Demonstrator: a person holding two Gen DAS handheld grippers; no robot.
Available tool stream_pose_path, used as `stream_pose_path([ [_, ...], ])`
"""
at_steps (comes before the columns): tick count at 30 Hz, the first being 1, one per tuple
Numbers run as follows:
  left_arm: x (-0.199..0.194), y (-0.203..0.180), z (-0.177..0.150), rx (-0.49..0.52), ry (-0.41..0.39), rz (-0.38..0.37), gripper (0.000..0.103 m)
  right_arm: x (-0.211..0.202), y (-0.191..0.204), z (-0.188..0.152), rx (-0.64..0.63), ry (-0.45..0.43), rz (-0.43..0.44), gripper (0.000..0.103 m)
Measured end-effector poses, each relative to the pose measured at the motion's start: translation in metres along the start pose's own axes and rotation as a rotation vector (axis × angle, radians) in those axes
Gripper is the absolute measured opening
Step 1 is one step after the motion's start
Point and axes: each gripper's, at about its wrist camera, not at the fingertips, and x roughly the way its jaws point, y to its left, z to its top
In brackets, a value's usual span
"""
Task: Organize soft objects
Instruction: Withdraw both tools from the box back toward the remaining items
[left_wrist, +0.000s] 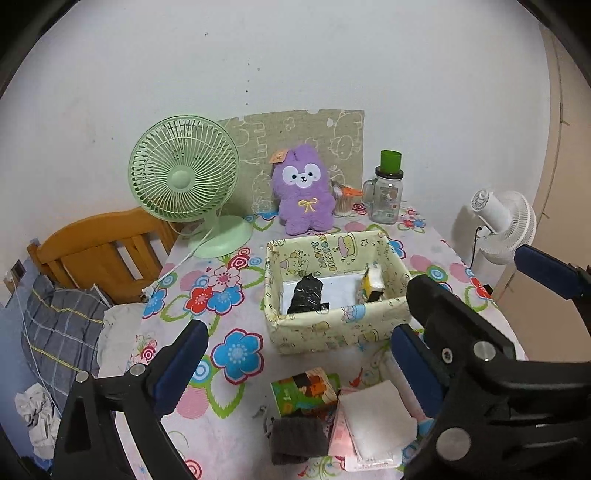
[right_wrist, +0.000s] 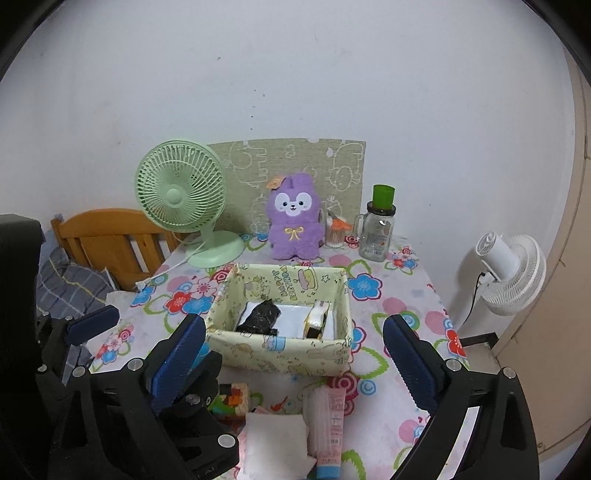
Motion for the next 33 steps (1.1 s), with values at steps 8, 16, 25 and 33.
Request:
stream_pose_path([
  [8,-0.011,-0.005,-0.014,0.01,-0.011,0.0,0.102,-0.015,0.002,-0.015,-0.007,-0.006,0.006,0.099],
  [16,-0.012,-0.009,-0.032,0.013,-0.001,-0.016,0.102,-0.018,0.002,-0.034,-0.013,0.015,0.021,0.099],
  [25,0.004,-0.01,-0.054,0.003,0.034,-0.036,0.102,-0.009,0.004,-0.056,-0.036,0.032,0.023,0.099],
  [33,0.019,-0.011,-0.074,0.006,0.063,-0.032,0.102,0.004,0.007,-0.076,-0.052,0.039,0.018,0.099],
])
